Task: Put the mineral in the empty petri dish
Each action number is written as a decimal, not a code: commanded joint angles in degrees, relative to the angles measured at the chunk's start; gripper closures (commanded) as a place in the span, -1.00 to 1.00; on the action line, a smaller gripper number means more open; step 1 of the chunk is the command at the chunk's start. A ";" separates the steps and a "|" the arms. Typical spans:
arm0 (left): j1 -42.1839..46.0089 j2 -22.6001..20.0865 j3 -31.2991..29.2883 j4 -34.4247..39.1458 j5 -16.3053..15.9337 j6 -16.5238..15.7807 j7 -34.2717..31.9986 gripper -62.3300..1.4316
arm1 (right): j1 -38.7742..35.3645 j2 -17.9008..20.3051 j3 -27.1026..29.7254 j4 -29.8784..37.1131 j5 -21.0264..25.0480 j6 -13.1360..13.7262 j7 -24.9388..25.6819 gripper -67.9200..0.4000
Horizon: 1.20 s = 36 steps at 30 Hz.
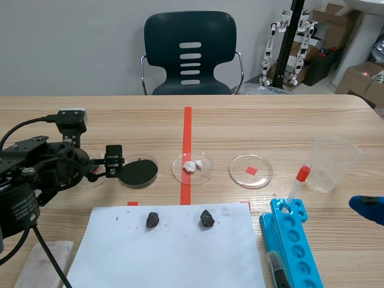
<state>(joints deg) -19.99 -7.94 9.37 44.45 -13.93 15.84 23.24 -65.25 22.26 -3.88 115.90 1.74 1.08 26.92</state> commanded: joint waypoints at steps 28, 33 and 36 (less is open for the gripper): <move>5.86 -1.75 -0.48 10.54 0.04 -1.40 -5.86 -1.00 | 0.50 0.28 0.04 1.33 0.37 -0.20 0.81 -1.00; 5.86 -1.75 -0.48 10.54 0.04 -1.40 -5.84 -1.00 | 0.50 0.28 0.04 1.33 0.37 -0.20 0.81 -1.00; 5.86 -1.75 -0.48 10.54 0.04 -1.40 -5.84 -1.00 | 0.50 0.28 0.04 1.33 0.37 -0.20 0.81 -1.00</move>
<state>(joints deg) -13.63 -9.67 9.37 54.52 -13.93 14.41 18.15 -65.25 22.26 -3.88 115.90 1.74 1.08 26.92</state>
